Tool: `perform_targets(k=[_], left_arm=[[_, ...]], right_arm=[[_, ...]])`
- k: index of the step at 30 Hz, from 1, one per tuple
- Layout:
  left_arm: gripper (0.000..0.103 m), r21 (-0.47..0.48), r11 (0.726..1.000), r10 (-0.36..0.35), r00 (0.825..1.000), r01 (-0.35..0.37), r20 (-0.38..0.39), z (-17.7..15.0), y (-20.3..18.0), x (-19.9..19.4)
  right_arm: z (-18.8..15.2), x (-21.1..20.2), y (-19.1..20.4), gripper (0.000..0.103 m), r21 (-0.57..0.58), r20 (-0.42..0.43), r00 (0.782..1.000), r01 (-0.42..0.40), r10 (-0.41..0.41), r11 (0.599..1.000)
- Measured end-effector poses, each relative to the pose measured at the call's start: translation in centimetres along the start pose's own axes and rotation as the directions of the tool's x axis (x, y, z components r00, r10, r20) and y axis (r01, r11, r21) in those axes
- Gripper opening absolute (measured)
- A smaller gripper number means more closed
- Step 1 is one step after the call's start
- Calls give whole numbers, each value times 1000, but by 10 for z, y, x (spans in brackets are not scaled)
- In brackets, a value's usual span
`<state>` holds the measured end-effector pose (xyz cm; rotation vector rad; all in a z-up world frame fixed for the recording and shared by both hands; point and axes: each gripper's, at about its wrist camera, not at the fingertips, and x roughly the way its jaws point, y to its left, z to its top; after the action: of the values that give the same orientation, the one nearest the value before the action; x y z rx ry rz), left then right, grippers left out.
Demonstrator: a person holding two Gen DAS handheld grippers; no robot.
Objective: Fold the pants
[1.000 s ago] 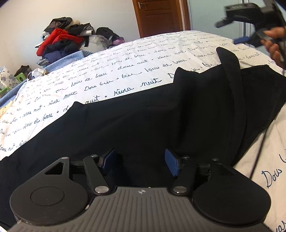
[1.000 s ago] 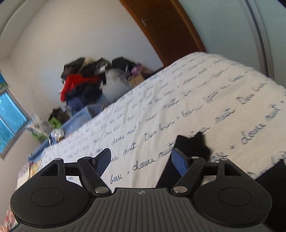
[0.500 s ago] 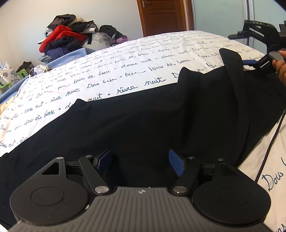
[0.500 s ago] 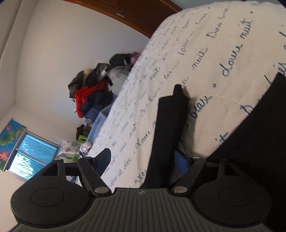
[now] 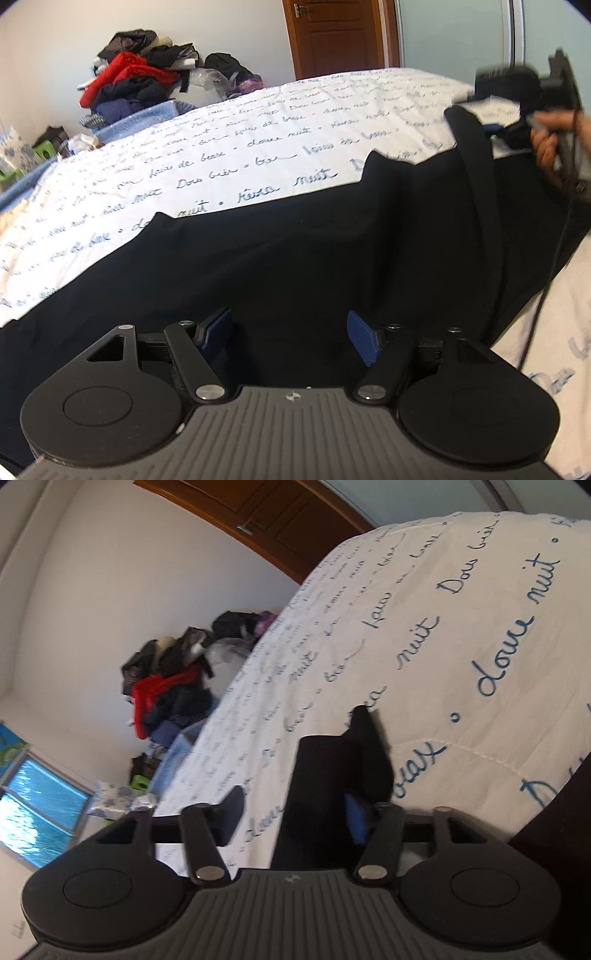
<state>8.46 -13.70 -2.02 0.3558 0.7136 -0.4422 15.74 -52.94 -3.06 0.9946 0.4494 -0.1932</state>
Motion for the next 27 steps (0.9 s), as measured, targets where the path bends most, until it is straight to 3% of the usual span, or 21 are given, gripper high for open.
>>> perform_targets(k=[2, 3, 6, 9, 14, 18, 21, 23, 25, 27], left_arm=[[70, -5, 1000, -17, 1000, 17, 26, 4, -1, -5], [70, 4, 1000, -21, 999, 21, 45, 6, -4, -8], [70, 47, 998, -50, 993, 45, 103, 12, -16, -17], [71, 115, 987, -130, 983, 116, 131, 19, -34, -22], [72, 245, 956, -209, 963, 163, 173, 25, -76, -22], [73, 334, 927, -231, 961, 169, 153, 23, -111, -12], [71, 392, 905, -235, 962, 165, 137, 20, -134, -4], [67, 419, 897, -220, 965, 143, 140, 17, -146, 2], [55, 421, 898, -202, 970, 128, 136, 16, -152, 7], [35, 399, 904, -215, 970, 155, 112, 18, -151, 11]], right_arm=[[-1, -1, -1, 11, -12, 10, 998, 55, -55, 998], [-2, -4, -2, 9, -20, 21, 998, 56, -56, 998], [-5, -21, 3, 8, -86, 66, 994, 89, -84, 992], [-6, -46, 12, 7, -171, 127, 984, 144, -124, 975], [-12, -85, 39, 7, -334, 249, 952, 258, -179, 907], [-19, -113, 53, 7, -422, 315, 929, 321, -195, 848], [-19, -127, 55, 7, -437, 331, 922, 338, -200, 833], [-20, -136, 51, 7, -433, 335, 920, 342, -203, 834], [-21, -142, 47, 7, -432, 335, 918, 348, -210, 832], [-24, -145, 41, 7, -430, 335, 915, 361, -225, 827]])
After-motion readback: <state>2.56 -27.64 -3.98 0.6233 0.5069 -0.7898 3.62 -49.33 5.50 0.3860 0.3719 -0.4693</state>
